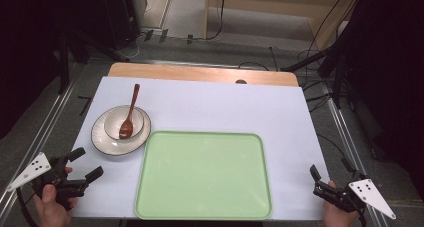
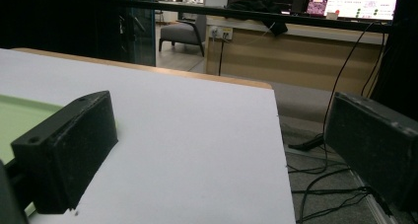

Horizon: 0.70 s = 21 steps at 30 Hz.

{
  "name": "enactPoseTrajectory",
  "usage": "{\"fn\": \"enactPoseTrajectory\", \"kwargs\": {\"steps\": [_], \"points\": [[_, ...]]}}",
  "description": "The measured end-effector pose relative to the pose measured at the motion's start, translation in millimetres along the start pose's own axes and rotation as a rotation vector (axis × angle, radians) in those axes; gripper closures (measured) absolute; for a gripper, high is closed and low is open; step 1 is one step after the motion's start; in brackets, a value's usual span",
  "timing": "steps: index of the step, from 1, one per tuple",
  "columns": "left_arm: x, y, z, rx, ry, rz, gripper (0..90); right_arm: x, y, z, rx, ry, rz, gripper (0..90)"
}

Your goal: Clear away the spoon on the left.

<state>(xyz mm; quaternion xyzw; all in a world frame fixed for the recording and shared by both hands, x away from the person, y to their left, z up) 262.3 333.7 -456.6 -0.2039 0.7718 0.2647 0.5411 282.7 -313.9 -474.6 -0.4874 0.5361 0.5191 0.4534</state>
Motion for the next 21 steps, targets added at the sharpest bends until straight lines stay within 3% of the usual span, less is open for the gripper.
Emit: {"fn": "enactPoseTrajectory", "kwargs": {"steps": [12,21], "points": [[-15.7,-17.4,-10.1,0.026,0.018,0.007,0.0,0.3,1.1,0.1,0.005,-0.001,-0.001,0.0],[-25.7,-28.2,-9.4,0.033,0.033,0.01,0.0,0.1,1.2,0.1,0.002,-0.003,-0.004,0.0]]}}
Point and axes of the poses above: each handheld gripper's, and its own axes: y roughly backward along the jaws, x roughly out of its underside, z roughly to its left, the point moved 9 cm from there along -y, roughly forward along the jaws, and after that the axes turned 13 degrees about x, right-handed, at the moved point
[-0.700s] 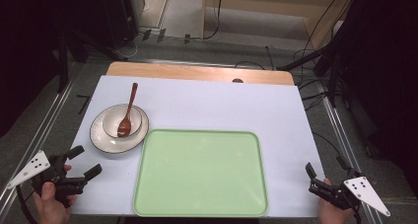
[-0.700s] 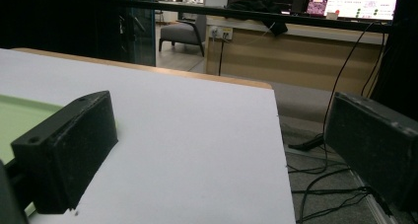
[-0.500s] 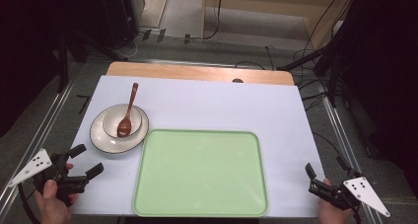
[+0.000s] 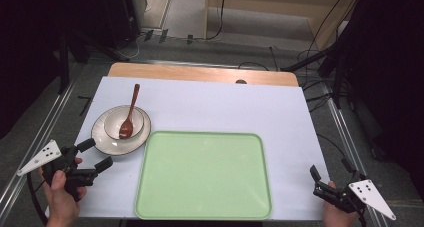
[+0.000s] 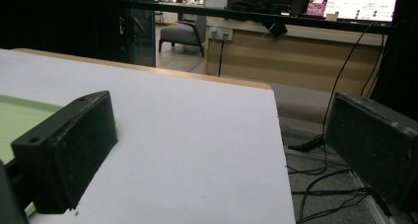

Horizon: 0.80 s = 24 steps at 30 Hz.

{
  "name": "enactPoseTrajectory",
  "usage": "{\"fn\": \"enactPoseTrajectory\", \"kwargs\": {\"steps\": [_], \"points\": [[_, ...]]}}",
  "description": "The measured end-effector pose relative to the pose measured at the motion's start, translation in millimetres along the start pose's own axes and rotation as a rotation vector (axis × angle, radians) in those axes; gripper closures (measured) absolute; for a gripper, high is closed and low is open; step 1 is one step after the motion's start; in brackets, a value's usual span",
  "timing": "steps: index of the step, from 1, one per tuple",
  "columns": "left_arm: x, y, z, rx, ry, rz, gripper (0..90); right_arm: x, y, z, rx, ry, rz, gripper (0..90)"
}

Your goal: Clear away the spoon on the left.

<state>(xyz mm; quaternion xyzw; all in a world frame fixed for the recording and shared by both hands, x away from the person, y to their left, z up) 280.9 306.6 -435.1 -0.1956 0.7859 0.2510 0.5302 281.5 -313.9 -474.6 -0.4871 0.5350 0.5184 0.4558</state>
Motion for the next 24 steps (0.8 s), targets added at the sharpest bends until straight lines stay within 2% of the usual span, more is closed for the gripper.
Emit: {"fn": "enactPoseTrajectory", "kwargs": {"steps": [9,16,24], "points": [[-12.7,-14.0,-0.7,0.018,-0.012,0.022,0.0,-0.1,-0.2,0.0,-0.002,-0.001,0.001,0.0],[-31.7,-27.8,0.8,0.028,-0.035,0.033,0.0,-0.1,-0.2,0.2,-0.003,-0.001,0.001,0.0],[-42.9,-37.4,7.6,0.034,-0.026,0.032,0.0,-0.4,0.2,0.5,-0.01,-0.001,-0.003,0.0]]}}
Point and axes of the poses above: each handheld gripper's, and its own axes: y roughly backward along the jaws, x roughly out of its underside, z roughly to its left, the point moved 9 cm from there along -y, roughly forward along the jaws, and after that the axes turned 13 degrees about x, right-handed, at the moved point
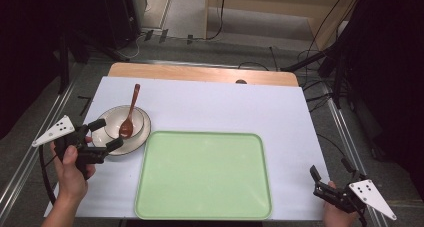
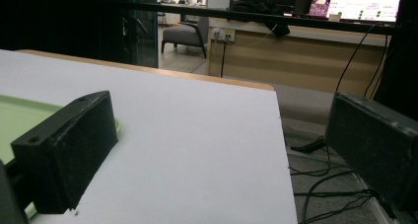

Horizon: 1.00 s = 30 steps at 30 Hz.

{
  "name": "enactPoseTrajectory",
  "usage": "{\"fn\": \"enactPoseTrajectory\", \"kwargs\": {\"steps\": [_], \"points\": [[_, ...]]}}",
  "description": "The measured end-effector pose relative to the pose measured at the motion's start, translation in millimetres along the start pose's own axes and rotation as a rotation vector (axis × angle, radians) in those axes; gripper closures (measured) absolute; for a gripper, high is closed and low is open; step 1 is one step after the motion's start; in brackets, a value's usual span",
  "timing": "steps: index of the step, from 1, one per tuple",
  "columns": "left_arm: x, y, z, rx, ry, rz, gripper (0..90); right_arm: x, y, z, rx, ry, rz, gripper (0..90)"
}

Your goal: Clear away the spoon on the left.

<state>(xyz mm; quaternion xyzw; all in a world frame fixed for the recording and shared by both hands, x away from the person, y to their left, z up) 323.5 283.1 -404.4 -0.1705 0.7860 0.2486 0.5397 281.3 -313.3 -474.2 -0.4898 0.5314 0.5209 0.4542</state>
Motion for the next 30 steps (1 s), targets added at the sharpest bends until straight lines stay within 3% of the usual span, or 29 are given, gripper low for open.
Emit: {"fn": "enactPoseTrajectory", "kwargs": {"steps": [12,30], "points": [[-22.7,-15.3,15.6,0.004,0.006,-0.002,0.0,0.4,-0.3,0.4,0.001,0.007,0.003,0.0],[-34.4,-41.4,34.9,0.013,0.026,0.04,0.0,0.5,-0.4,0.3,0.003,0.007,0.005,0.0]]}}
Point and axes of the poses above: each handheld gripper's, and its own axes: y roughly backward along the jaws, x roughly out of its underside, z roughly to its left, the point moved 9 cm from there along -y, roughly forward along the jaws, and after that the axes turned 13 degrees about x, right-handed, at the moved point
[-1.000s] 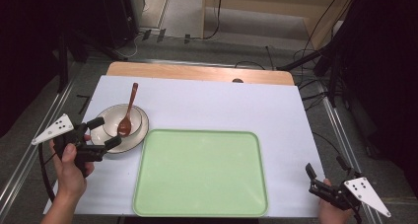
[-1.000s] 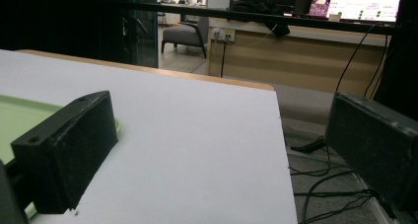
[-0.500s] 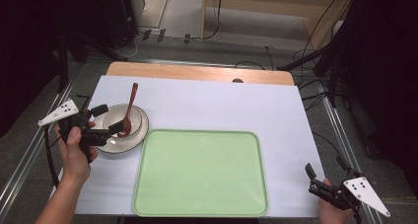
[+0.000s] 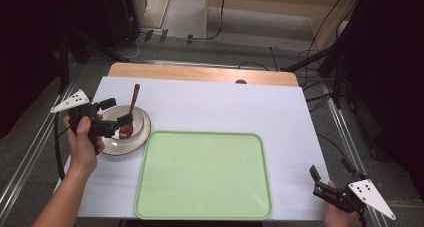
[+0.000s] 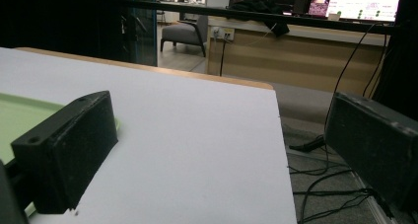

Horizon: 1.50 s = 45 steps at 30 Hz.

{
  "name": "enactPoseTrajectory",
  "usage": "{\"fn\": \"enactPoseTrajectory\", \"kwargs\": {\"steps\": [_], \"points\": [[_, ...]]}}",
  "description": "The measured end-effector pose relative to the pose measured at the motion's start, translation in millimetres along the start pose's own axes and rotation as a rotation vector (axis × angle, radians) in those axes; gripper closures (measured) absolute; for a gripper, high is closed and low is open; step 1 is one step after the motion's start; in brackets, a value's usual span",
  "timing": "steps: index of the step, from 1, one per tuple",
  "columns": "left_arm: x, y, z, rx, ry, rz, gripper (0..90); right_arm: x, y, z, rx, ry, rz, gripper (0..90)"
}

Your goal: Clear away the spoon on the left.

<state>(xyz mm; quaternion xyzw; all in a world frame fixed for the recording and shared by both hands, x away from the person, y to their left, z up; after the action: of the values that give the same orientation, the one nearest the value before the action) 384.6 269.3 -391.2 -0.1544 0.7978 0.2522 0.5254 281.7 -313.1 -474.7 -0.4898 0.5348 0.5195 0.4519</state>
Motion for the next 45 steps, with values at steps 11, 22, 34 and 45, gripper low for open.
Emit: {"fn": "enactPoseTrajectory", "kwargs": {"steps": [11,22,34,45], "points": [[-3.9,-14.5,13.6,0.017,0.042,0.002,0.0,-0.1,-0.1,-0.1,0.0,0.001,-0.001,0.0],[-7.7,-31.3,41.7,0.008,0.116,0.026,0.0,0.1,-0.6,0.7,-0.001,0.006,0.001,0.0],[-5.8,-49.7,68.4,-0.022,0.221,0.084,0.0,0.3,-0.1,1.0,-0.004,0.005,0.002,0.0],[6.4,-60.0,90.8,-0.157,0.347,0.204,22.8,0.3,0.1,0.8,-0.003,0.004,0.002,0.0]]}}
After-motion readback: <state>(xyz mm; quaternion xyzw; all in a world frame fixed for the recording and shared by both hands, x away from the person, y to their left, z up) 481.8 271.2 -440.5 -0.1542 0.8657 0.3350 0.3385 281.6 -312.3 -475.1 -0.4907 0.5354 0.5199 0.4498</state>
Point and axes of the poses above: each handheld gripper's, and its own axes: y roughly backward along the jaws, x roughly out of its underside, z roughly to its left, the point moved 9 cm from there along -y, roughly forward along the jaws, and after that the axes turned 13 degrees about x, right-handed, at the moved point
